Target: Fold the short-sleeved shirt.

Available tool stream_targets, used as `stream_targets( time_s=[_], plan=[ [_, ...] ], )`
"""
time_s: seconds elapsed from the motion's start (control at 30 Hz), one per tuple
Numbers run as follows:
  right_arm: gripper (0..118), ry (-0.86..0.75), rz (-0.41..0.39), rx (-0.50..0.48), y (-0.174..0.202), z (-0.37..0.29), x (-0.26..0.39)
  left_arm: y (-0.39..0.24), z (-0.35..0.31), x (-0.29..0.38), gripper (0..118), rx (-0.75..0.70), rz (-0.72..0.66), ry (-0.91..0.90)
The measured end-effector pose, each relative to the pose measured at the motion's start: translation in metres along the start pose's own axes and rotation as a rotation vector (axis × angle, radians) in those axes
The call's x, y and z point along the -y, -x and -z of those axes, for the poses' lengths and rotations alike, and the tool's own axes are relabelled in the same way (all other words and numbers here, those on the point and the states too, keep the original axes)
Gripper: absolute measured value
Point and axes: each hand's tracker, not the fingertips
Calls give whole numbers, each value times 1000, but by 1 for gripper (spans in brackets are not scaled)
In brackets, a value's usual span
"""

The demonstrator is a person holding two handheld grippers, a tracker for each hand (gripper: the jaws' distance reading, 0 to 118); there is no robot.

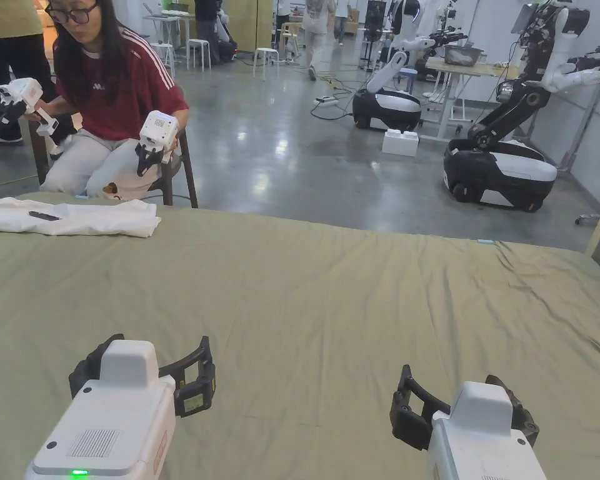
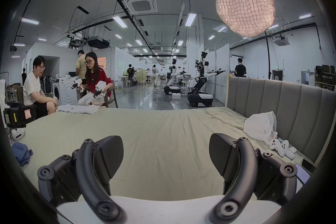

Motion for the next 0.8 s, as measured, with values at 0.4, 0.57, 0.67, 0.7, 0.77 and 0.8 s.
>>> stream_targets(
  time_s=[0.4,0.57,0.67,0.7,0.77,0.8],
  plan=[
    [103,26,-5,-2,2,10,-3,6,-3,-1,105,-3,9,-64],
    [103,61,36,31,4,12,-8,6,-1,-1,105,-25,20,-48],
    [103,103,128,30,-1,14,-11,9,4,-2,105,2,-14,17],
    [103,112,136,31,-2,15,-12,11,4,-2,105,6,-20,13],
    [103,126,133,34,-2,16,-17,11,3,-1,105,3,-24,6],
    [103,130,129,38,-1,16,-17,11,2,-1,105,0,-24,1]
  ],
)
